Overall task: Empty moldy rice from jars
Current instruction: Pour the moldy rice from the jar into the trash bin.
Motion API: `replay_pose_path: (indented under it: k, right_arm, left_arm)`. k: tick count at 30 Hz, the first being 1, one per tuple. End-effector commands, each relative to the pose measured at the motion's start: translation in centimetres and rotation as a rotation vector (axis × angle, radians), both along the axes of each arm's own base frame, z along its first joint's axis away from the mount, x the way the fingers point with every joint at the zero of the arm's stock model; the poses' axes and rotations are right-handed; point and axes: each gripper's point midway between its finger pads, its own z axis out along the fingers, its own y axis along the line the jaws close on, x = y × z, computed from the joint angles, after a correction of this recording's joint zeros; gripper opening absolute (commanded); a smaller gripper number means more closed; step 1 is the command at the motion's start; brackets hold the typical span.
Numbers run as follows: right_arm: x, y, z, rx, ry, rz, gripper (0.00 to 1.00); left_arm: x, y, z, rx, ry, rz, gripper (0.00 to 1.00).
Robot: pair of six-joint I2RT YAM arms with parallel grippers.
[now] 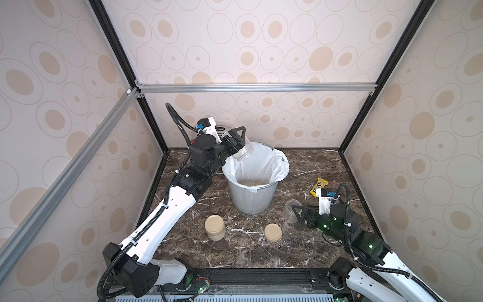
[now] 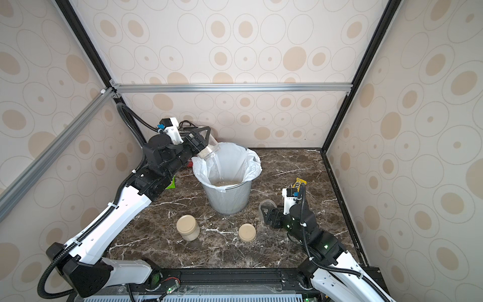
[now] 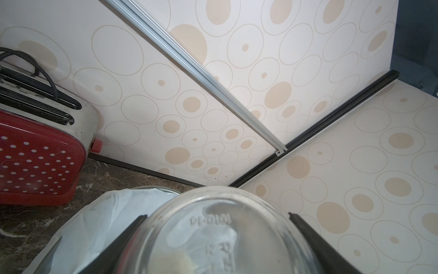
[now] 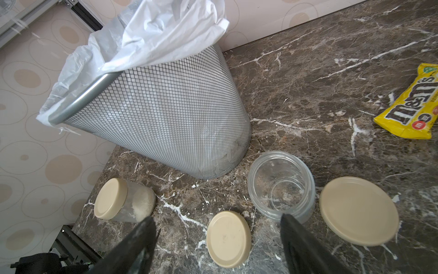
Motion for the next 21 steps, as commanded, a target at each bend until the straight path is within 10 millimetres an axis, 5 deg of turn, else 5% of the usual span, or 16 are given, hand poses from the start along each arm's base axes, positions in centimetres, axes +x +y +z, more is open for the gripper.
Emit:
replay_pose_path:
  k: [1, 21]
  right_arm:
    - [-0.10, -0.22, -0.47, 0.003, 0.008, -0.014, 0.85]
    - [-0.17, -0.19, -0.05, 0.016, 0.007, -0.014, 0.84]
  left_arm:
    - [-1.51, 0.90, 5.53, -0.041, -0.132, 0.012, 0.44]
    - [-1.46, 0.75, 4.84, 0.043, -0.140, 0.009, 0.43]
